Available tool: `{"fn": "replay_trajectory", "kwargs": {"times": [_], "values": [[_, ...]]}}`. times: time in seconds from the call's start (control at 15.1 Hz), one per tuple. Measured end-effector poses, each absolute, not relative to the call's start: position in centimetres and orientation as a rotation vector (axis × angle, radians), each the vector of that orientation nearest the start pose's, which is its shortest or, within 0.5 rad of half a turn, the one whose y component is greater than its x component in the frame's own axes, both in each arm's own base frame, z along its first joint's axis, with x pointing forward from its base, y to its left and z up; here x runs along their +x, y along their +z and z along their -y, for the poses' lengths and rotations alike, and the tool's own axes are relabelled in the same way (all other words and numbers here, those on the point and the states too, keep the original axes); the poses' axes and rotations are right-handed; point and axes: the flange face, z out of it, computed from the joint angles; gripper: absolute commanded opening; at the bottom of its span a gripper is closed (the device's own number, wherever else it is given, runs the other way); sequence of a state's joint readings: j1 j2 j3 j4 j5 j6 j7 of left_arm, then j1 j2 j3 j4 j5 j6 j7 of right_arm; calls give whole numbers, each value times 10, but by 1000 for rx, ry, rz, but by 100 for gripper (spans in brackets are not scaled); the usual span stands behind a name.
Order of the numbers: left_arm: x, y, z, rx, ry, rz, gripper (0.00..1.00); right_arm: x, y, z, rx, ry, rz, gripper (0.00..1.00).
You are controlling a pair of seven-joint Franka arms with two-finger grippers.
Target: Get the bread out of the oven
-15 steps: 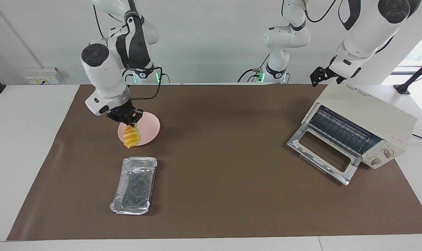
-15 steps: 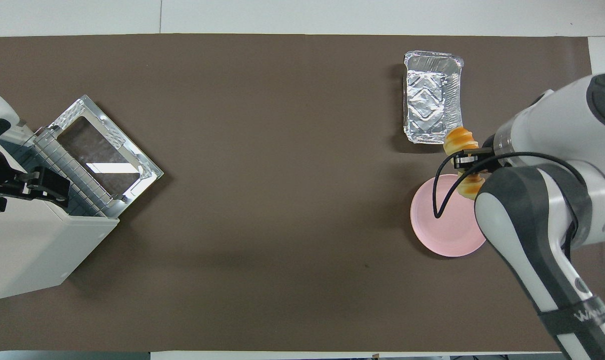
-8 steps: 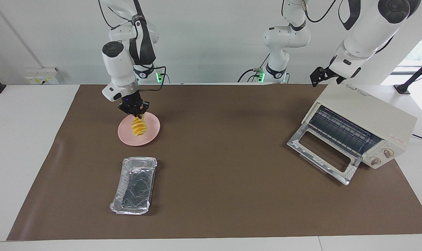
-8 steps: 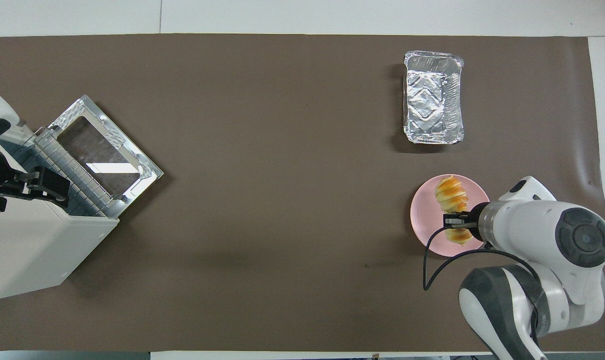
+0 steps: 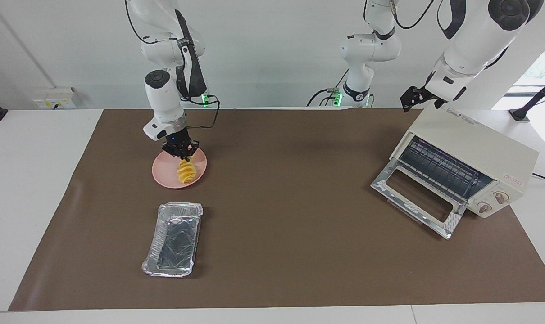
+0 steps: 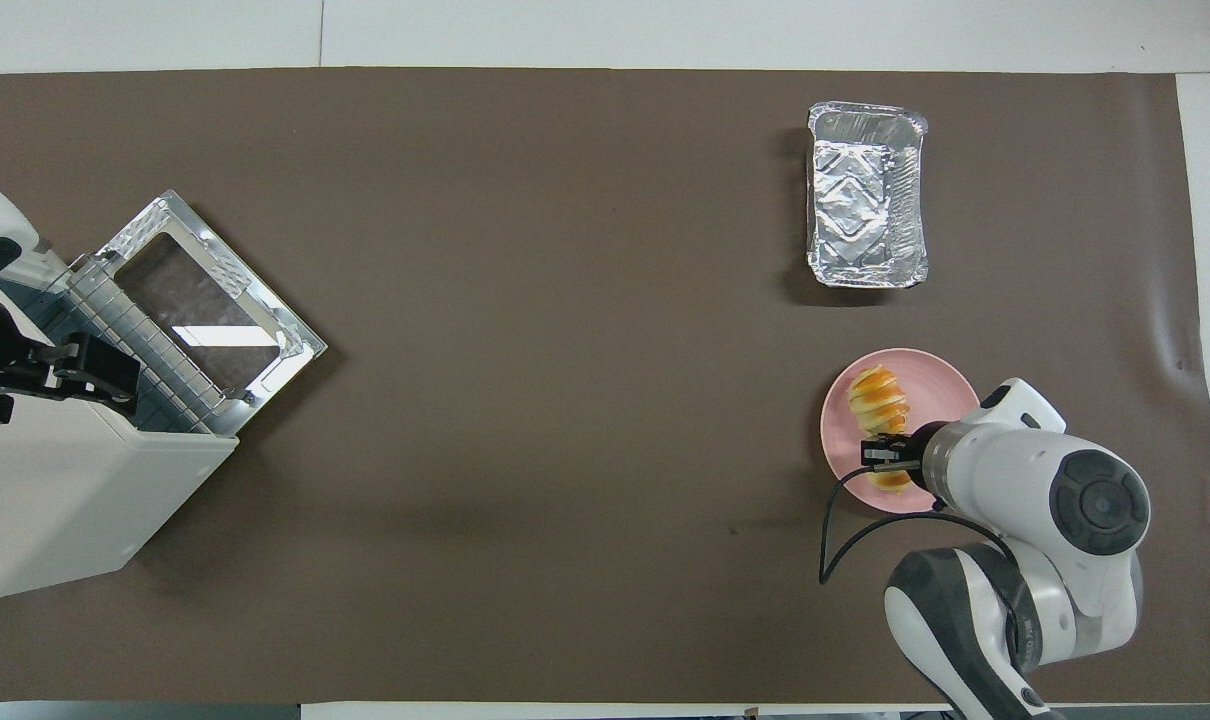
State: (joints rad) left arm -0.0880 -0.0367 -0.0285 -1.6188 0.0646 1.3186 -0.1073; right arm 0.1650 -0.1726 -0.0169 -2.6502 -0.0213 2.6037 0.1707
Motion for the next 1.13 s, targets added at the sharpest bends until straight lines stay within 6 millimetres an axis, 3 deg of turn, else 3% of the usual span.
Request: {"fn": "replay_trajectory", "kwargs": {"times": [0.33, 0.47, 0.73, 0.93, 1.13], "values": [[510, 604, 52, -3023, 387, -2, 100, 427, 315, -64, -3128, -179, -9, 100], [510, 604, 52, -3023, 387, -2, 100, 438, 334, -65, -3141, -101, -11, 100], [510, 604, 52, -3023, 387, -2, 100, 482, 424, -63, -3145, -101, -15, 100], [510, 604, 52, -3023, 387, -2, 100, 502, 476, -30, -3148, -133, 24, 100], [510, 604, 52, -3023, 387, -2, 100, 509, 523, -3, -3154, -108, 151, 100]]}}
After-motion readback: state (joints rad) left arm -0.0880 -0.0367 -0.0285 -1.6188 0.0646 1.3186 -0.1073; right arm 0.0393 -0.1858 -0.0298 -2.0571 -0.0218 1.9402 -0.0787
